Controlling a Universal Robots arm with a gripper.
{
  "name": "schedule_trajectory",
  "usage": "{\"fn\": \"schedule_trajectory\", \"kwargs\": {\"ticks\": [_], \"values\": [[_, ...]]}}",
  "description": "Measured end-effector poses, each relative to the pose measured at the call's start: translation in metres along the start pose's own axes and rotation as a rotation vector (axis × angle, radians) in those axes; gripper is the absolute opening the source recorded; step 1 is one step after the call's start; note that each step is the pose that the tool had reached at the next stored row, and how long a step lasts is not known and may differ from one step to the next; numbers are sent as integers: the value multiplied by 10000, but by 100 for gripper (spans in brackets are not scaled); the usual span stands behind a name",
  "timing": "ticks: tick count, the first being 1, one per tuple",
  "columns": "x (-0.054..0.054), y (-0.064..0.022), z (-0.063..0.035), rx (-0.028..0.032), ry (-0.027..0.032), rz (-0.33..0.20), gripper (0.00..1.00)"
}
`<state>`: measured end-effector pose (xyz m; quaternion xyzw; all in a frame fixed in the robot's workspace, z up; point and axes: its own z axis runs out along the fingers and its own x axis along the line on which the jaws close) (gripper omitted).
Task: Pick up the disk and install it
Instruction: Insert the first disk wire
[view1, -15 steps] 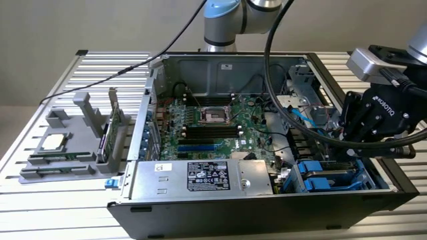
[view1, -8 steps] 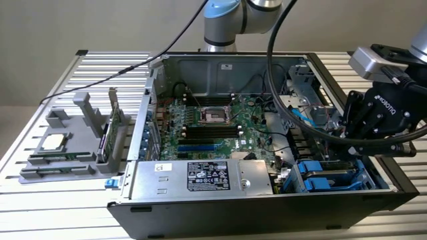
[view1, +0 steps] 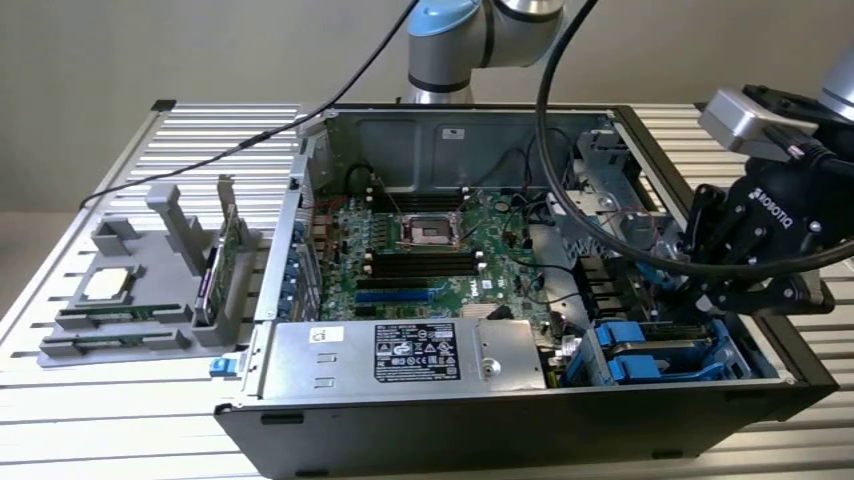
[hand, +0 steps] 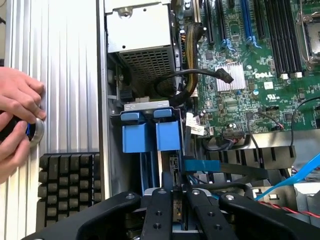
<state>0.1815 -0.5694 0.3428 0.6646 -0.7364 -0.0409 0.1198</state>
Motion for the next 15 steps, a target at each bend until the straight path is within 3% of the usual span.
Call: {"fn": "schedule_trajectory", "kwargs": {"ticks": [2,4,15], "values": [[-20,-3,0,-20,75,15,17],[-46,-11,9,-32,112,23,17],[-95,-44,89,-48,167,33,17]]}}
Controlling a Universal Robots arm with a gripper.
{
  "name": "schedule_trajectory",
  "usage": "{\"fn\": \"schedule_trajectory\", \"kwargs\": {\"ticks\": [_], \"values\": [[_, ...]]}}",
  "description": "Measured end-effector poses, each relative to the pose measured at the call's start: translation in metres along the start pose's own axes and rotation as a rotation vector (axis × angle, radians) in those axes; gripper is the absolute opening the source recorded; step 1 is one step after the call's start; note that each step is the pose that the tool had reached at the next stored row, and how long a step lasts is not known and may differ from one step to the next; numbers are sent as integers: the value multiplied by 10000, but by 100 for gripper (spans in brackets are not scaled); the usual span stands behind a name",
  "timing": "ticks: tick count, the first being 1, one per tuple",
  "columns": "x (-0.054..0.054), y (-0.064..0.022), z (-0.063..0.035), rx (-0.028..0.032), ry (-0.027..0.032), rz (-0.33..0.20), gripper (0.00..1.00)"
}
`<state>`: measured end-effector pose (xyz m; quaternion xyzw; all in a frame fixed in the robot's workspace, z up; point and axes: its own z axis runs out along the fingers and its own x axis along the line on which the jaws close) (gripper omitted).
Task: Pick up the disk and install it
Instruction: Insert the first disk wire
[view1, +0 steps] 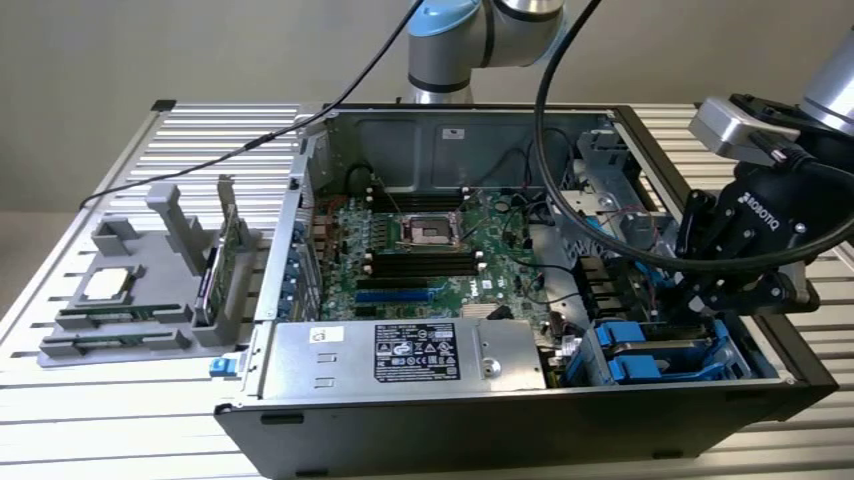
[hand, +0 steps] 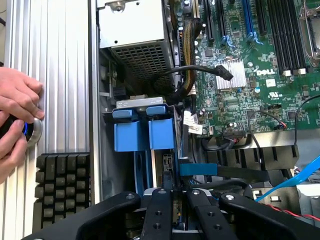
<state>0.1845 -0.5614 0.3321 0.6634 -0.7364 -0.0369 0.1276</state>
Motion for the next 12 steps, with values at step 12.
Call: {"fn": "schedule_trajectory", "kwargs": {"ticks": [12], "values": [[-21,10,-36,-63,223,44,17]]}}
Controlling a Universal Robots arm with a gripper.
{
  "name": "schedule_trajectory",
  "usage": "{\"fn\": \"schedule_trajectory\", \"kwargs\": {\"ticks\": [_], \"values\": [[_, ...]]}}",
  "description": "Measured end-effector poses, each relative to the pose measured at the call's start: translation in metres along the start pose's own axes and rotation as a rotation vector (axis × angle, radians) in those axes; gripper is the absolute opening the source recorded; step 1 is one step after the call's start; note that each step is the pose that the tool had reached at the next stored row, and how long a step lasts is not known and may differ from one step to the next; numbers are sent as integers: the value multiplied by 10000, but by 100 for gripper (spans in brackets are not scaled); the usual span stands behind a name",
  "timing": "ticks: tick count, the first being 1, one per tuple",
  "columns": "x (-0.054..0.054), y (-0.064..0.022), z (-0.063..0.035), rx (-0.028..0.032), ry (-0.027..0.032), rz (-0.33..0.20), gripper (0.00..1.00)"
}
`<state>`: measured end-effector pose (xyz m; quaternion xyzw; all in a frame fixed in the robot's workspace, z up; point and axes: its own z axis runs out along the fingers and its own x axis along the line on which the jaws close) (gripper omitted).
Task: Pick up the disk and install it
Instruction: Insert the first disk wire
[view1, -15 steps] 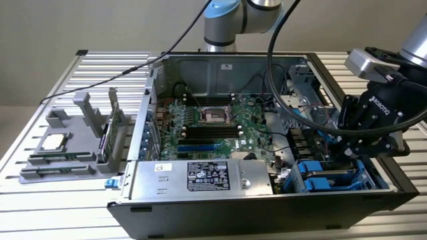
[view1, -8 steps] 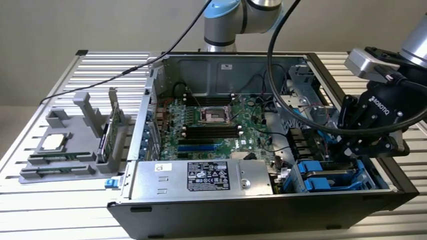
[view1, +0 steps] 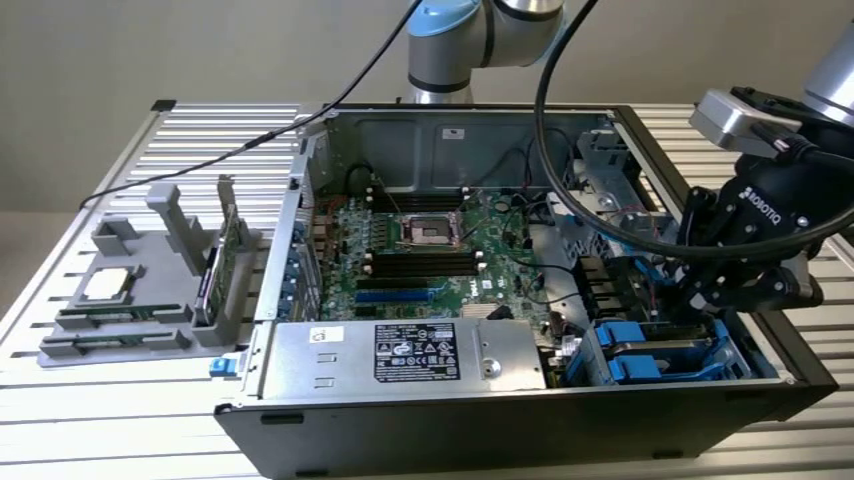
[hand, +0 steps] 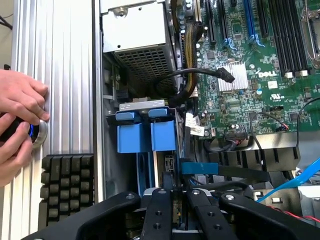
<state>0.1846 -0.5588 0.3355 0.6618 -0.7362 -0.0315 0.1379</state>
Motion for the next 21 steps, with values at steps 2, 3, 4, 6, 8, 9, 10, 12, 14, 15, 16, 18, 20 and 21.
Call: {"fn": "schedule_trajectory", "kwargs": {"ticks": [2,3,4,6,8,9,10,12,14,15,16,18,20,21], "values": [[0,-1,-2,3,33,8,17],[0,-2,-3,4,44,11,17],[-1,-2,-2,5,50,13,17],[-2,-3,-2,6,68,17,17],[-3,-4,0,8,88,21,17],[-4,-5,1,9,99,22,17],[-6,-7,2,12,112,17,17],[-8,-9,5,17,138,5,17],[-10,-10,8,20,164,-3,17],[-11,-10,8,23,178,-5,17],[-12,-10,8,24,190,-6,17],[-14,-10,8,27,207,-7,17],[-17,-9,8,30,223,-12,17],[-20,-9,8,31,230,-17,17]]}}
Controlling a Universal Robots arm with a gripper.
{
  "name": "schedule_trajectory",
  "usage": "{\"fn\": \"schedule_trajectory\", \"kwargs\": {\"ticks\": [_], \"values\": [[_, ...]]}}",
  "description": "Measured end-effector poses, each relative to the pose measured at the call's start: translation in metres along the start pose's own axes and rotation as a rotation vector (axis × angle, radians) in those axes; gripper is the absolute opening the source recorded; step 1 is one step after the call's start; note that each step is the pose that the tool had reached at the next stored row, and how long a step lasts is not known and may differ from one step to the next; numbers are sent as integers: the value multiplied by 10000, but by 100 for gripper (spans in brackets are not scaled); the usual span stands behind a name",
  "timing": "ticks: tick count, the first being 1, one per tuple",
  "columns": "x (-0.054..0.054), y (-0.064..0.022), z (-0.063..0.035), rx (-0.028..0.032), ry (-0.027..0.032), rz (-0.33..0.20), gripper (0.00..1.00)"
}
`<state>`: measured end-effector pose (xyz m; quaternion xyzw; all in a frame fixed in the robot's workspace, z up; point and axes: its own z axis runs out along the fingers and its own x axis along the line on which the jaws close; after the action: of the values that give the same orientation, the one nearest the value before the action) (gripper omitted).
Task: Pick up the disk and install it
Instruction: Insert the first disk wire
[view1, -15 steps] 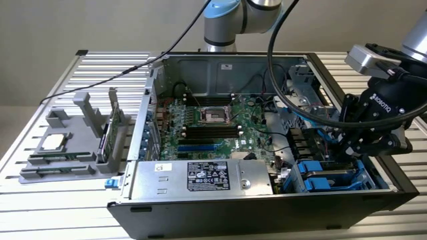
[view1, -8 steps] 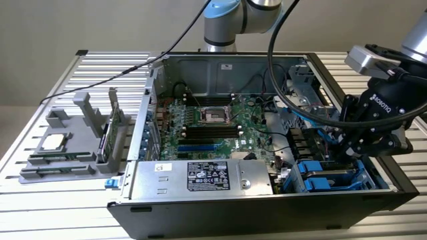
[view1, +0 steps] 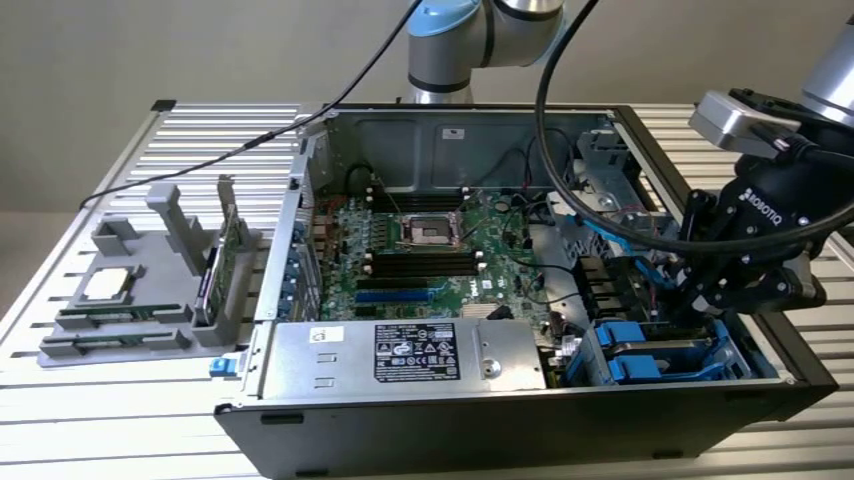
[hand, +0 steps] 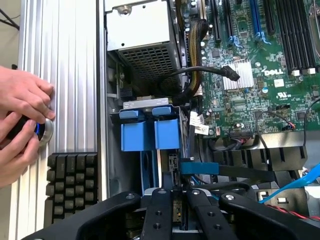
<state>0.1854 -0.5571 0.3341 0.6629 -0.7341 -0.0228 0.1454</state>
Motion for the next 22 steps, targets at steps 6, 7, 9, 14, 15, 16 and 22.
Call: {"fn": "schedule_trajectory", "kwargs": {"ticks": [6,7,9,14,15,16,22], "values": [[-19,1,4,8,13,-45,17],[-21,0,5,11,15,-56,17],[-22,0,7,15,24,-76,17],[-23,-2,13,35,51,-181,17],[-24,-2,14,41,57,-212,17],[-24,-1,16,47,64,-244,17],[-23,8,20,75,100,-388,17]]}}
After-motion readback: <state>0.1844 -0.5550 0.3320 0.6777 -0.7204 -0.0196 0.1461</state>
